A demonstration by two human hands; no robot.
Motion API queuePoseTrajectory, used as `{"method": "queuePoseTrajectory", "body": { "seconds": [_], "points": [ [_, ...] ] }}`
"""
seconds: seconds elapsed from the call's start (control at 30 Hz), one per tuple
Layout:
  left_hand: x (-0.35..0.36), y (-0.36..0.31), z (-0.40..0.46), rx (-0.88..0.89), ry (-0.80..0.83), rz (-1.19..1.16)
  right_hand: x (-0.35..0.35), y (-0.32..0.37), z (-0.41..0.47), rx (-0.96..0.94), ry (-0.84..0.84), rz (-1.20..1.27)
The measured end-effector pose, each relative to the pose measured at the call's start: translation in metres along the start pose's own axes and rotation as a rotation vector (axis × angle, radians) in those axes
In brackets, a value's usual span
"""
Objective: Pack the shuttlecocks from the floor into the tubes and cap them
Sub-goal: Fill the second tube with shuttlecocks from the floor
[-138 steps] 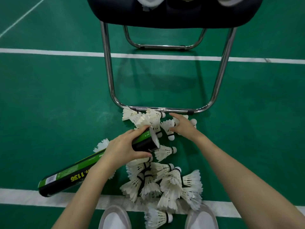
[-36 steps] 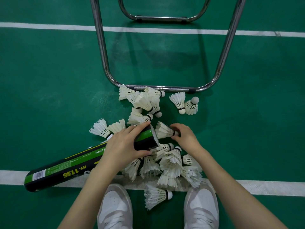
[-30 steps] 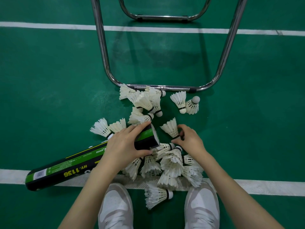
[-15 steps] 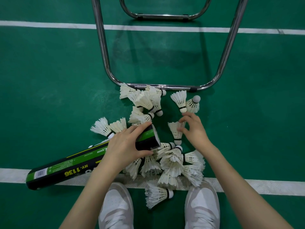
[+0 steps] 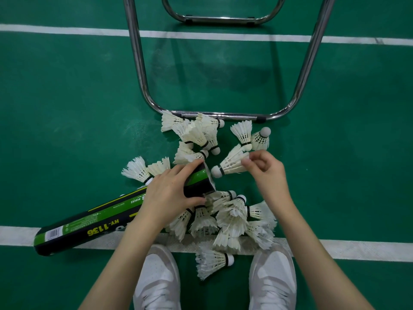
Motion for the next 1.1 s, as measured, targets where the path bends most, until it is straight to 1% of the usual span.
{"method": "queuePoseTrajectory", "body": {
  "seconds": [0.1,0.23,0.3,0.43,0.6,0.73,1.03,1.1],
  "points": [
    [0.002,0.000,0.000,0.000,-0.002,0.012,0.019,0.004,-0.018,-0.003,0.090,0.094],
    [0.005,-0.003,-0.002,0.017,-0.020,0.010,0.051,-0.001,-0.037,0.017,0.222,0.106],
    [0.006,-0.004,-0.003,0.020,-0.031,0.013,0.062,-0.004,-0.042,0.004,0.263,0.069],
    [0.006,-0.008,-0.004,0.025,-0.045,0.024,0.069,-0.002,-0.046,-0.035,0.261,-0.016],
    [0.004,-0.012,-0.005,0.038,-0.066,0.041,0.067,-0.002,-0.042,-0.038,0.233,-0.006],
    [0.005,-0.014,-0.006,0.052,-0.070,0.049,0.065,-0.005,-0.042,-0.006,0.229,0.030],
    [0.010,-0.015,-0.007,0.066,-0.047,0.050,0.077,-0.010,-0.047,0.023,0.392,0.156],
    [0.010,-0.016,-0.006,0.072,-0.046,0.047,0.079,-0.012,-0.048,0.024,0.439,0.151]
  ]
}}
Point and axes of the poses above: each hand's wrist, its own z-axis towards the middle knuckle, its own x-axis out of the palm, y = z × x, the point moved 7 cm from there along z, towards the middle knuckle, and after that the axes turned 11 degrees about y, right-handed, at the moved point
